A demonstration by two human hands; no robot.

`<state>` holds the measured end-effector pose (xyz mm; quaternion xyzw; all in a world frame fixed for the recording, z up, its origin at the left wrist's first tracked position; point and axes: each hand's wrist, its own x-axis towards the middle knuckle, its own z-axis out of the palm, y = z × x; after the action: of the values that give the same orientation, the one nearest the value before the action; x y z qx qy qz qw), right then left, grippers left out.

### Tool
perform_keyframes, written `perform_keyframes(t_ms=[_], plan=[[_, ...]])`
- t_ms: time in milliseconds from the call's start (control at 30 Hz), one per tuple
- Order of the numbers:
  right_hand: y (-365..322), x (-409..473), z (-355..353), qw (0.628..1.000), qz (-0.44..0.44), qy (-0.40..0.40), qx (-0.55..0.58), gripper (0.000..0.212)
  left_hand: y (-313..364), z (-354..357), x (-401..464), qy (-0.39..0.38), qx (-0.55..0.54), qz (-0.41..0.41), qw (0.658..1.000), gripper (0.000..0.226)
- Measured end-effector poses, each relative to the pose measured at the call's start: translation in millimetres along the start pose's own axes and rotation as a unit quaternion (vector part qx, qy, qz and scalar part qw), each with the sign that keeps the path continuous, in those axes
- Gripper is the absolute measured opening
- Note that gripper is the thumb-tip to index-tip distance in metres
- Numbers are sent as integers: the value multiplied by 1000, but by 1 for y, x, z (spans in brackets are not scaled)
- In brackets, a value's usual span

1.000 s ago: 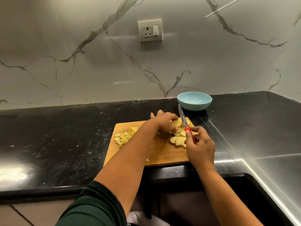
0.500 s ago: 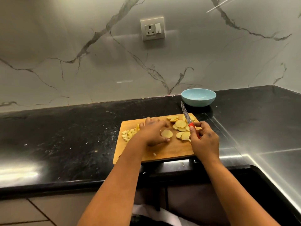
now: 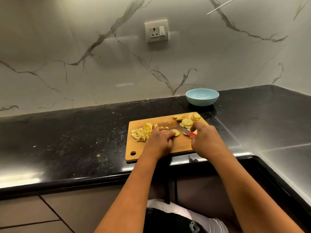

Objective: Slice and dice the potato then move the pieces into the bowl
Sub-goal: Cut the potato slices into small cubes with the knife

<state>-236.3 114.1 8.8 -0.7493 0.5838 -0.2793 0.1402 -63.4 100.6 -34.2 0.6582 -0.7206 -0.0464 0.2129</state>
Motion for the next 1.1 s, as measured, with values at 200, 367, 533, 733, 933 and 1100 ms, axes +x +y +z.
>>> perform_keyframes(t_ms=[200, 367, 533, 733, 933, 1100], plan=[[-19, 14, -5, 994, 9, -56, -96, 26, -2, -1, 0, -18, 18, 6, 1000, 45], [-40, 24, -18, 976, 0, -123, -178, 40, -2, 0, 0, -21, 30, 21, 999, 45], [-50, 21, -46, 960, -38, -143, -236, 35, -2, -1, 1, -27, 52, 19, 998, 45], [-42, 12, -53, 976, -19, -107, -191, 34, -4, 2, -5, 5, 23, 20, 1000, 46], [-30, 11, -21, 993, -9, -57, -105, 29, -3, 2, -9, 34, -2, 17, 999, 40], [-38, 13, -7, 984, 2, -97, -152, 37, -3, 3, -7, 28, 9, 24, 999, 39]])
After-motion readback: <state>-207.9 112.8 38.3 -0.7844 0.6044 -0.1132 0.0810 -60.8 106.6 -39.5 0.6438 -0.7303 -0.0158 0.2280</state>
